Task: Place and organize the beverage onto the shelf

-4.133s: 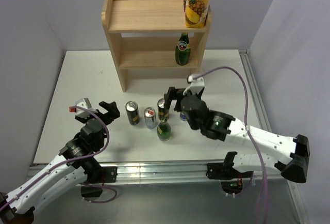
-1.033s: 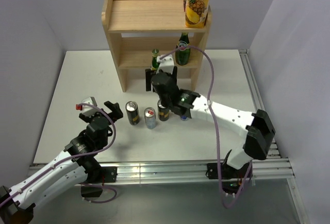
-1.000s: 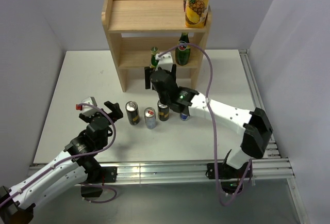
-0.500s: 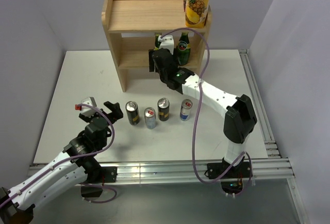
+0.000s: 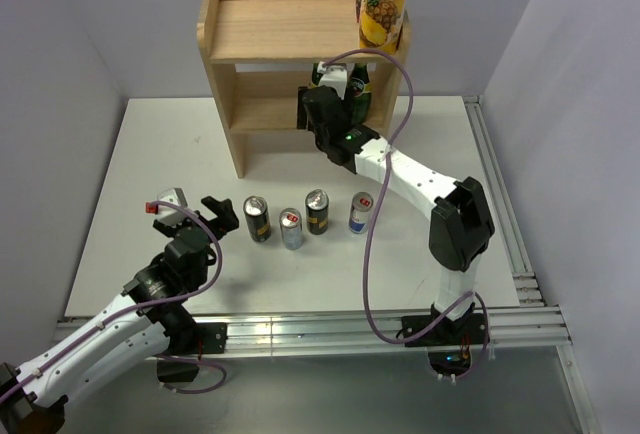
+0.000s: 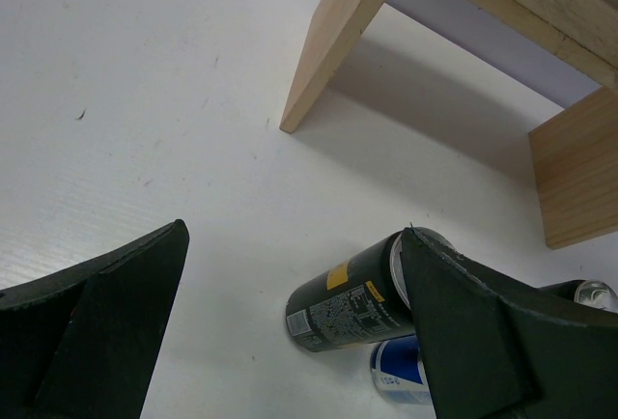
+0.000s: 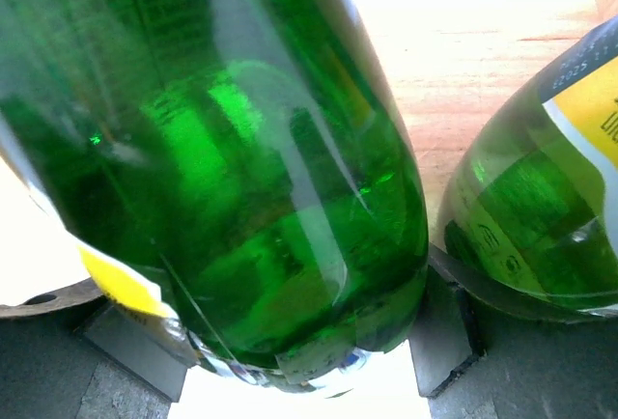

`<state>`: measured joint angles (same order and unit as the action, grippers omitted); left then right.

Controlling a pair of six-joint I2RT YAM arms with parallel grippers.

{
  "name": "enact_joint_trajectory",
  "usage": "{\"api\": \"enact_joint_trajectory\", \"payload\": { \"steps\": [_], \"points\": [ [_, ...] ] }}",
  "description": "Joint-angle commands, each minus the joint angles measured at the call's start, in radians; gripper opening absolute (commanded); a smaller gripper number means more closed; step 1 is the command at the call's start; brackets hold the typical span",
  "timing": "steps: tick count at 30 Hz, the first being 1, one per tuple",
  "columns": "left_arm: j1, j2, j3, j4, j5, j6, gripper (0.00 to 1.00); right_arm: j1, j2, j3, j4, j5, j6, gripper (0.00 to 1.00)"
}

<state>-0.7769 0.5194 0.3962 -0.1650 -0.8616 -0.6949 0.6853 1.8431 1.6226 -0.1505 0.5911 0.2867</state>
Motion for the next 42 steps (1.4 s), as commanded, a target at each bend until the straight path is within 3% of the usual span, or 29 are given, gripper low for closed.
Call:
{"api": "enact_joint_trajectory", "payload": {
  "steps": [1, 8, 23, 27, 29, 30, 33, 42],
  "points": [
    [-0.004, -0.010, -0.007, 0.027, 0.004, 0.012, 0.99, -0.021, 0.001, 0.017, 0.147, 0.048, 0.032, 0.00],
    [-0.004, -0.022, -0.010, 0.027, 0.007, 0.012, 0.99, -0.032, 0.044, -0.018, 0.226, 0.119, 0.028, 0.00],
    [-0.004, -0.035, -0.010, 0.022, 0.007, 0.009, 0.99, -0.056, 0.050, -0.089, 0.224, 0.167, 0.034, 0.00],
    [-0.004, -0.032, -0.010, 0.022, 0.007, 0.011, 0.99, -0.056, 0.051, -0.096, 0.219, 0.171, 0.026, 0.42],
    [-0.004, -0.033, -0.010, 0.021, 0.006, 0.011, 0.99, -0.055, 0.047, -0.112, 0.224, 0.165, 0.023, 0.53],
    [-0.004, -0.033, -0.010, 0.019, 0.006, 0.011, 0.99, -0.055, 0.045, -0.113, 0.224, 0.165, 0.023, 0.66],
    [-0.004, -0.035, -0.010, 0.021, 0.004, 0.011, 0.99, -0.053, 0.048, -0.113, 0.216, 0.157, 0.019, 0.86],
    [-0.004, -0.044, -0.011, 0.019, 0.001, 0.011, 0.99, -0.038, 0.059, -0.115, 0.198, 0.141, 0.009, 0.94]
  ]
}}
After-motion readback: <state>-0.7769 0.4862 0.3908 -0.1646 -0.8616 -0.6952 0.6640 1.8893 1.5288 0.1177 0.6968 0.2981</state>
